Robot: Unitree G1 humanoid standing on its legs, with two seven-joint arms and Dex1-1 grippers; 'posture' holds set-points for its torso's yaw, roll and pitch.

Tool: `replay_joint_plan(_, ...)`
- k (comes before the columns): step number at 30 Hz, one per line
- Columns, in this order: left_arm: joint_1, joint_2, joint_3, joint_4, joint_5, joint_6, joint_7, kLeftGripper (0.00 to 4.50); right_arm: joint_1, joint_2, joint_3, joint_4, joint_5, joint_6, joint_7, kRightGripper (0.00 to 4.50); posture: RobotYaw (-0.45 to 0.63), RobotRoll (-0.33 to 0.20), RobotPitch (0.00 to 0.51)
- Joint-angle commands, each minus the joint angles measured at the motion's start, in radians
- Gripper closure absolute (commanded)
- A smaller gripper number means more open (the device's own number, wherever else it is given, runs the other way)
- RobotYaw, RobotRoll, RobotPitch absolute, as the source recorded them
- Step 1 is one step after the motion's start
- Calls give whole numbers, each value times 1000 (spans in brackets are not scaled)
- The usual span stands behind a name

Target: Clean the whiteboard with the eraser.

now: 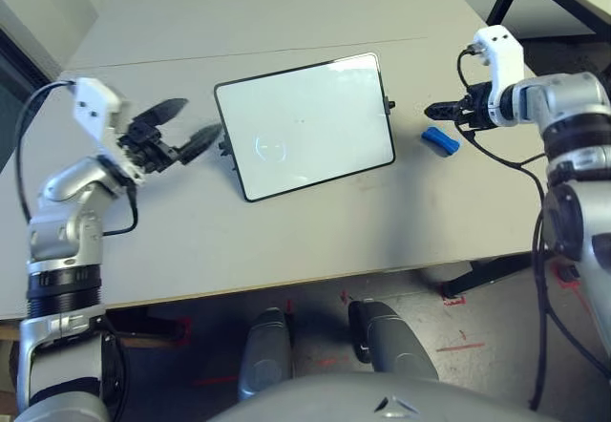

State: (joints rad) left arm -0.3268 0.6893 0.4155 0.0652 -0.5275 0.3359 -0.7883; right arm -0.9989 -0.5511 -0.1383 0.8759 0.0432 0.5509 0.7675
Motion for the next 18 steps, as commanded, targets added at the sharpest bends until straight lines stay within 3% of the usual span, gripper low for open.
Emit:
replay_joint_plan(1, -6, 11, 62, 64, -5, 16, 67, 0, 80, -6, -69, -73, 62, -179, -29, 11, -42, 0, 132)
replay_joint_plan(9, -34, 17, 113, 265, 62, -61, 192, 0, 241, 46, -254, -121, 230, -397, -110, 11, -57, 0, 137)
replay_joint_plan(18, -86, 42, 147, 511, 97, -185, 260, 0, 391, 34, -312, -112, 287, -628, -106, 11, -88, 0, 139)
